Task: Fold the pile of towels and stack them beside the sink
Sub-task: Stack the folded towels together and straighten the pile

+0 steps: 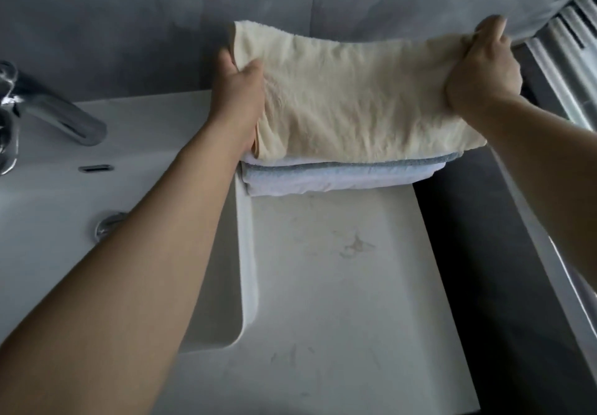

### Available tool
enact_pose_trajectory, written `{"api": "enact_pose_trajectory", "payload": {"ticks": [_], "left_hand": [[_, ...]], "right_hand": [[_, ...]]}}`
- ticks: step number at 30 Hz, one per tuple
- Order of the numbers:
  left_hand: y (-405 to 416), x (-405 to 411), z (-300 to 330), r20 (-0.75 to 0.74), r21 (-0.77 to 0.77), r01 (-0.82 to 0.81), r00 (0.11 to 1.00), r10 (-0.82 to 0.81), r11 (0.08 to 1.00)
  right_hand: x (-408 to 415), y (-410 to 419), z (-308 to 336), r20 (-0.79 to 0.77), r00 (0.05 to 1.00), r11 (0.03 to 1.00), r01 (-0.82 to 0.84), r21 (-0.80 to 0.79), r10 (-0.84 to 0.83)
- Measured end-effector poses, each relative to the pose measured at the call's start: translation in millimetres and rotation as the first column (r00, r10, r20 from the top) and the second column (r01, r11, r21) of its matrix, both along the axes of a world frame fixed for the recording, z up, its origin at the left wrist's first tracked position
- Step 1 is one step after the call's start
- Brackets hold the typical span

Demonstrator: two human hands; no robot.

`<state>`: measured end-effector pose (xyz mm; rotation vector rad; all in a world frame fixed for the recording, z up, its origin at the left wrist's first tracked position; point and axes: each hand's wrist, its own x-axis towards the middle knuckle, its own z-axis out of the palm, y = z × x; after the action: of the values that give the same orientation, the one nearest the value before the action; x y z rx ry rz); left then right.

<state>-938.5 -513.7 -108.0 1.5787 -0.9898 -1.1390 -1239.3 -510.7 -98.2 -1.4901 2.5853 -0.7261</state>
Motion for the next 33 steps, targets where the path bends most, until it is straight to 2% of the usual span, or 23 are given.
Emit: {"api": "enact_pose_trajectory", "payload": {"ticks": [4,6,8,9,11,12,14,16,18,19,23,26,28,30,33], "left_hand": [[-17.6,-0.3,-31.6,0.262,0.078,0.071,0.961,-0.089,0.994],[-25.5,3.4,-35.1,0.346,0.108,0.081,0.931,-0.114,0.991],[-27.8,2.1,-30.9,0.483,0.113,0.069,0.868,-0.116,0.991],[-23.8,-0.4,-26.7,0.618,0.089,0.064,0.779,-0.105,0.994],[-7.1,-10.0,-20.8,0.882,-0.061,0.104,0.472,0.004,0.993],[1.9,-16.9,-18.8,0.934,-0.133,0.172,0.352,0.065,0.976],[14.3,-32.4,-20.6,0.959,-0.177,0.366,0.272,0.077,0.914],[19.0,-40.4,-32.7,0.975,-0.036,0.529,0.205,-0.086,0.848],[16.2,-36.2,-49.2,0.963,0.139,0.548,0.117,-0.241,0.825],[13.2,-31.4,-56.7,0.959,0.178,0.539,0.094,-0.269,0.824],[5.3,-20.2,-64.2,0.964,0.188,0.519,0.063,-0.257,0.834],[11.4,-17.0,-57.3,0.965,0.187,0.495,0.07,-0.254,0.848],[25.0,-4.7,-50.7,0.969,0.12,0.482,0.133,-0.208,0.868],[48.8,20.6,-44.6,0.964,-0.008,0.435,0.243,-0.109,0.9],[99.3,63.9,-43.3,0.93,-0.089,0.325,0.366,-0.038,0.942]], "right_hand": [[-4.5,-16.5,-26.1,-0.019,0.999,0.995,-0.028,0.091,0.03],[-4.6,-19.1,-37.7,-0.018,0.999,0.992,-0.027,0.125,0.03],[-5.4,-19.7,-45.8,-0.036,0.999,0.988,-0.008,0.156,0.013],[-4.5,-18.4,-47.1,-0.074,0.997,0.987,0.013,0.161,-0.001],[5.9,-12.0,-46.2,-0.172,0.985,0.991,0.004,0.136,0.019],[16.4,-6.2,-47.0,-0.219,0.972,0.99,-0.064,0.126,0.09],[43.9,7.8,-54.1,-0.243,0.913,0.941,-0.296,0.163,0.329],[65.4,20.3,-64.8,-0.147,0.855,0.86,-0.464,0.213,0.498],[67.5,21.1,-72.7,-0.092,0.837,0.829,-0.51,0.229,0.539],[62.9,18.1,-74.4,-0.098,0.836,0.827,-0.507,0.241,0.541],[50.3,8.7,-71.5,-0.111,0.845,0.822,-0.465,0.329,0.523],[62.6,16.2,-63.6,-0.098,0.866,0.825,-0.425,0.373,0.49],[74.7,29.1,-53.0,-0.092,0.889,0.857,-0.398,0.326,0.448],[94.2,51.8,-42.7,-0.099,0.889,0.886,-0.426,0.184,0.447],[142.0,96.9,-36.3,-0.09,0.826,0.827,-0.56,-0.036,0.556]]}}
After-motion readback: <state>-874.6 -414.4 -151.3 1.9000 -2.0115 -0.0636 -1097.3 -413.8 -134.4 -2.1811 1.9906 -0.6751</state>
